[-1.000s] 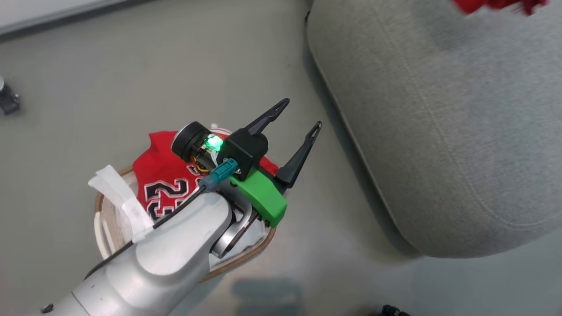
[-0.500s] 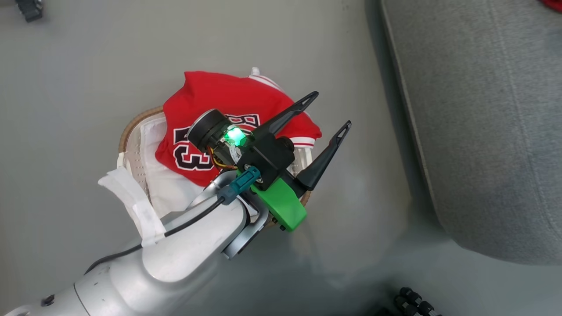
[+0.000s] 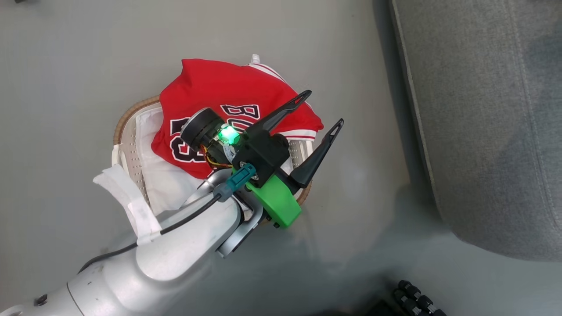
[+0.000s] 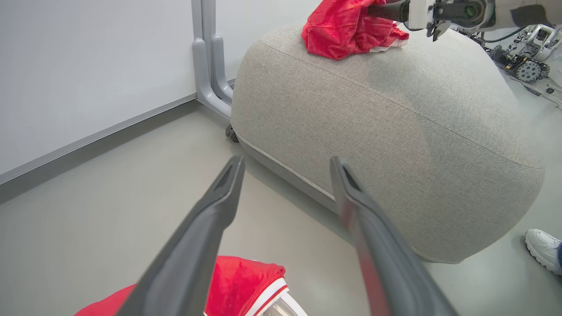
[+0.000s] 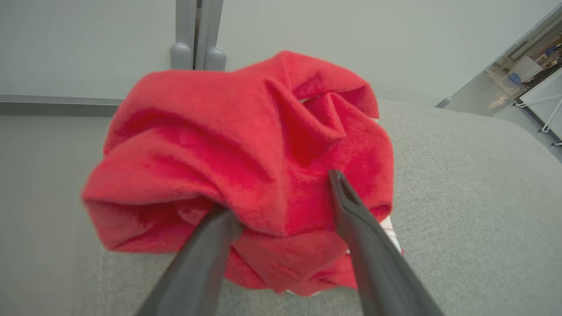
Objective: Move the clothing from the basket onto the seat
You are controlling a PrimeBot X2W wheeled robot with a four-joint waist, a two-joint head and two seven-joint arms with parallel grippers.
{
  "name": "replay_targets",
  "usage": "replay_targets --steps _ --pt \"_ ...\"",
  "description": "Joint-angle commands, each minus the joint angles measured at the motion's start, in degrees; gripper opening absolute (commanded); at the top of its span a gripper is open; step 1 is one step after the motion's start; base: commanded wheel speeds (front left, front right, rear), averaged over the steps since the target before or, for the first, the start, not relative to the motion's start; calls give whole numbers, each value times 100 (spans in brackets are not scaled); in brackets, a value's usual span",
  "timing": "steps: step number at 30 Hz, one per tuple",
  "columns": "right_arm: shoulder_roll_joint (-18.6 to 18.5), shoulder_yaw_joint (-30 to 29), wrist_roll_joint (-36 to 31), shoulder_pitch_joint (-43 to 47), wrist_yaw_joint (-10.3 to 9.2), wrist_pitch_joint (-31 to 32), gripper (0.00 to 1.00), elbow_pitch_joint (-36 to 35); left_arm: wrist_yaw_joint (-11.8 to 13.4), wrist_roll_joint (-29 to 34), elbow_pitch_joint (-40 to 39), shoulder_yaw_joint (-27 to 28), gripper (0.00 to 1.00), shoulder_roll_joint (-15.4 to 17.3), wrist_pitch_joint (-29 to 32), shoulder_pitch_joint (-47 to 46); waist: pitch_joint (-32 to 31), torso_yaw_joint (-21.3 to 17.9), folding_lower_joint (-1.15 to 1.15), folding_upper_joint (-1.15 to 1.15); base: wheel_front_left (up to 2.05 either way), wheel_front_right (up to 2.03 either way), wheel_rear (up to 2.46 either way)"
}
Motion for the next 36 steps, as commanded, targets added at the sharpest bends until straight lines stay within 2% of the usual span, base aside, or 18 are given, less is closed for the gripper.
replay_targets --steps 1,8,14,19,25,36 --pt "18 12 67 140 -8 -26 100 -27 29 -30 29 15 100 56 -34 -54 -81 -67 -1 0 0 0 0" --pt "141 275 402 799 -8 -40 100 -724 53 -122 122 85 100 91 -125 72 -379 -238 -1 0 0 0 0" --pt "-9 653 672 1520 -8 -41 100 -1526 94 -281 259 196 100 41 -302 246 -798 -316 -1 0 0 0 0" --pt "-102 860 824 1754 -8 -42 100 -1922 75 -426 433 387 100 -40 -446 431 -1242 -239 -1 0 0 0 0" --pt "48 884 951 1846 -7 -42 100 -2125 81 -552 692 802 100 -186 -549 827 -1826 76 -1 0 0 0 0" --pt "794 308 685 2670 -7 -43 100 -2683 50 -280 692 2495 100 -230 -539 2148 -2646 890 -1 0 0 0 0"
